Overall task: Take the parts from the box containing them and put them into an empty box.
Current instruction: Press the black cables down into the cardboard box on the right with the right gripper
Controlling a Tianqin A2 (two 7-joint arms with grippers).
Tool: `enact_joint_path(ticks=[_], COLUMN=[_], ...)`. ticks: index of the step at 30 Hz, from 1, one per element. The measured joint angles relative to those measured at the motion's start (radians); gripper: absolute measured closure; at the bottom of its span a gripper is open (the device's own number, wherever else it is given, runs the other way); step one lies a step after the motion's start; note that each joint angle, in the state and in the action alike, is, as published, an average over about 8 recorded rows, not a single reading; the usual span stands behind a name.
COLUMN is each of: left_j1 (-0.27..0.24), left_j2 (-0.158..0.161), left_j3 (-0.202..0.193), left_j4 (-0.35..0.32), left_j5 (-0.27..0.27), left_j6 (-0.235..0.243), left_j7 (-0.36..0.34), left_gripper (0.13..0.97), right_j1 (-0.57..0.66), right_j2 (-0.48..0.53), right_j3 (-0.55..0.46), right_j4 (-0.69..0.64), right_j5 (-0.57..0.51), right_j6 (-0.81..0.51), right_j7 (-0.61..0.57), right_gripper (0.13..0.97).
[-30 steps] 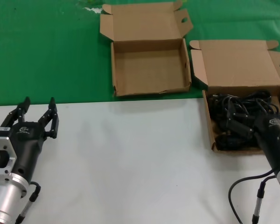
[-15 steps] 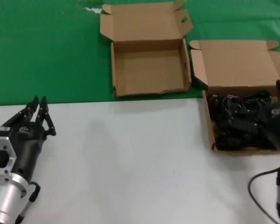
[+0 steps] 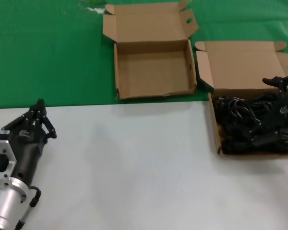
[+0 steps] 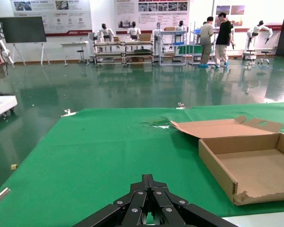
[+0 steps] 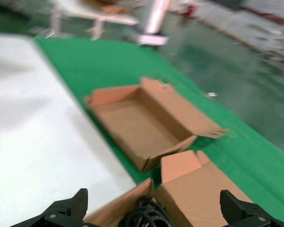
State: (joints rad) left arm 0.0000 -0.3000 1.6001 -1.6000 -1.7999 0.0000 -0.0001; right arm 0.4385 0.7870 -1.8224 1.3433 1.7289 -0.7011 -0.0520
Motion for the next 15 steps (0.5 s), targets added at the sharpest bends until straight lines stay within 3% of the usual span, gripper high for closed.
enact_joint_path(ticks=[9,15], left_j1=[0.000,0.000], left_j2=[0.000,0.000], left_j3=[0.000,0.000], left_j4=[0.000,0.000], left_j5=[0.000,0.000], left_j6=[0.000,0.000], left_j7=[0.000,0.000], left_gripper=[0.958,0.958], right_j1=[0.355,0.501], right_j2=[0.046,0.029], right_j3=[-0.167,-0.256], right_j4=[-0.213,-0.324], right_j5=[-0.169,-0.274], right_j6=[-0.341,-0.481], right_j7=[-0.151,-0.224], right_gripper=[0.129,0.129])
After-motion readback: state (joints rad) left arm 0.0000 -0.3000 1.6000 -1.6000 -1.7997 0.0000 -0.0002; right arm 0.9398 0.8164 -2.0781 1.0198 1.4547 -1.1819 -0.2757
